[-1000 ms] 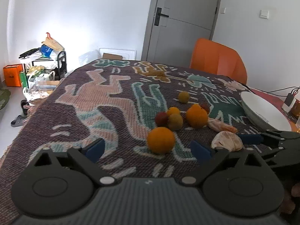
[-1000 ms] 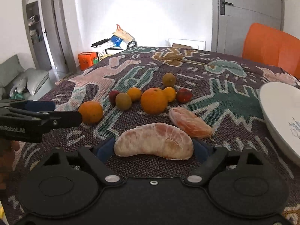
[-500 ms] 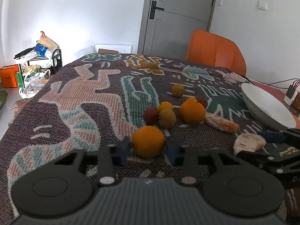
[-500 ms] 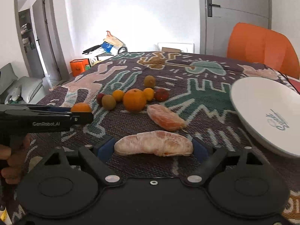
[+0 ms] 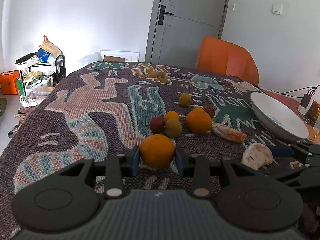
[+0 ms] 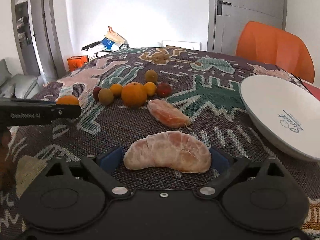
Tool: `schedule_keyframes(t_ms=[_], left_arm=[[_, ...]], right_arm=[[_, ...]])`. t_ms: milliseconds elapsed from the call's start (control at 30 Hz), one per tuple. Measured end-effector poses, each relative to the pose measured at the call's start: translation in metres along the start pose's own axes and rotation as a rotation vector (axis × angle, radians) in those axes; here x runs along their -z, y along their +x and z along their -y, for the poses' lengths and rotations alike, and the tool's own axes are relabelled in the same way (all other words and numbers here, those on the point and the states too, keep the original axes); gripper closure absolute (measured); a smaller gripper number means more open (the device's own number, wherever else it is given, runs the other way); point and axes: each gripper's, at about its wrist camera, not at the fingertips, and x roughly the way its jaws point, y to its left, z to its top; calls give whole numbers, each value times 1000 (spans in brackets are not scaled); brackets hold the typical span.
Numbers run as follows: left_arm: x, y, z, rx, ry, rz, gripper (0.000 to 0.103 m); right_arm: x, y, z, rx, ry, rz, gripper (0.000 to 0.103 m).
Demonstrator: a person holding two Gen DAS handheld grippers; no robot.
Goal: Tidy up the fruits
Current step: 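Close the left gripper on the large orange while the right gripper lifts the pomelo segment, then carry both fruits to the white plate and release the pomelo segment from the right gripper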
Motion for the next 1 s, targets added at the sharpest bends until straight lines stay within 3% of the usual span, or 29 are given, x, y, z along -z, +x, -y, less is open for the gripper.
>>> schedule_keyframes(t_ms=[67,167,533,1000], left_arm=[[0,-2,0,3,0,6,68],[0,-4,1,16,-4,10,68],[-10,-12,22,41,34,38,68],[-25,-3,64,101,99,57,68]], right_arm=[[1,0,0,17,-3,3,17],[0,-2,2,17,0,3,18],[-4,-33,24,14,66,120,20],[-4,-59,72,108,119,200,20]])
